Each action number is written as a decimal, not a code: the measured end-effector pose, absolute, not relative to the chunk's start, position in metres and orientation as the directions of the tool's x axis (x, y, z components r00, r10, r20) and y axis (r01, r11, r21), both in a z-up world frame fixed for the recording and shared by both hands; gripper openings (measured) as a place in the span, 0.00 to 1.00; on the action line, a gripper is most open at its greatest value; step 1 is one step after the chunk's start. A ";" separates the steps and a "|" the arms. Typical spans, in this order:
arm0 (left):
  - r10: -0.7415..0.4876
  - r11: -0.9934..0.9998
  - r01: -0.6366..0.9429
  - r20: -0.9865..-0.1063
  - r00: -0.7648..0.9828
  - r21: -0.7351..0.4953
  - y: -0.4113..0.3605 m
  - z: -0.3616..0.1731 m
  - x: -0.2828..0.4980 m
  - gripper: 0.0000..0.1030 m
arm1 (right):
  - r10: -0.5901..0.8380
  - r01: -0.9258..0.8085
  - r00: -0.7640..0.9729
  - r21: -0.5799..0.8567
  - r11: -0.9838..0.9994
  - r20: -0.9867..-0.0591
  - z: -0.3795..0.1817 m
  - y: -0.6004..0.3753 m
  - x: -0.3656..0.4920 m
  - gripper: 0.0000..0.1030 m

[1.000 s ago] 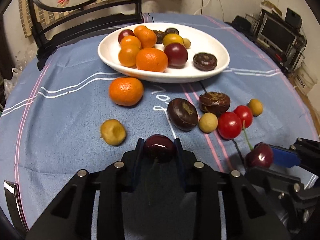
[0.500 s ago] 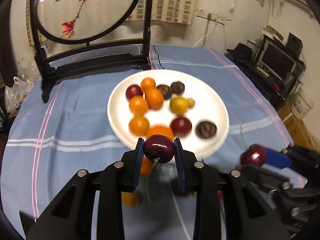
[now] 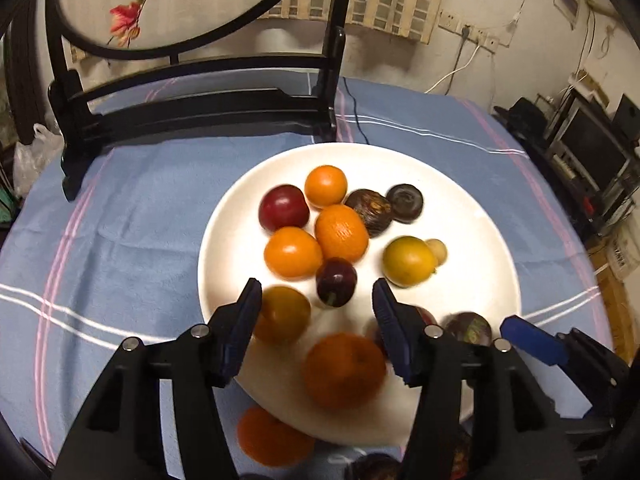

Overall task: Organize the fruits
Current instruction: 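Lower both held cherries onto the white plate and open both tools, then move both open tools back toward the remaining fruit cluster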

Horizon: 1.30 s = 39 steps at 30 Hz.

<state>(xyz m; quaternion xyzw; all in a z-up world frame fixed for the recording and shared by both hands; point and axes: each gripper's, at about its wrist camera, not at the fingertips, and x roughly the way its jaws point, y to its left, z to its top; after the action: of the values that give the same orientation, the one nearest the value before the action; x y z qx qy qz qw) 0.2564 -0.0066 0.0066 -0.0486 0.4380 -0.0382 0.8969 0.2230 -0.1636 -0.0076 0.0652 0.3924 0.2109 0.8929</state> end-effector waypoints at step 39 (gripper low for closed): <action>-0.028 0.999 -0.018 -0.793 0.608 -0.049 0.040 -0.037 0.113 0.85 | 0.138 -0.197 0.564 0.029 0.980 -0.814 -0.051 -0.193 0.133 0.45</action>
<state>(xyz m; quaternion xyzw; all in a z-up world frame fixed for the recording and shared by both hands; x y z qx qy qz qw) 0.1133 0.0402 -0.0373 -0.0261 0.4426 -0.0029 0.8964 0.1332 -0.1932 -0.0511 -0.0326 0.4571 0.0947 0.8838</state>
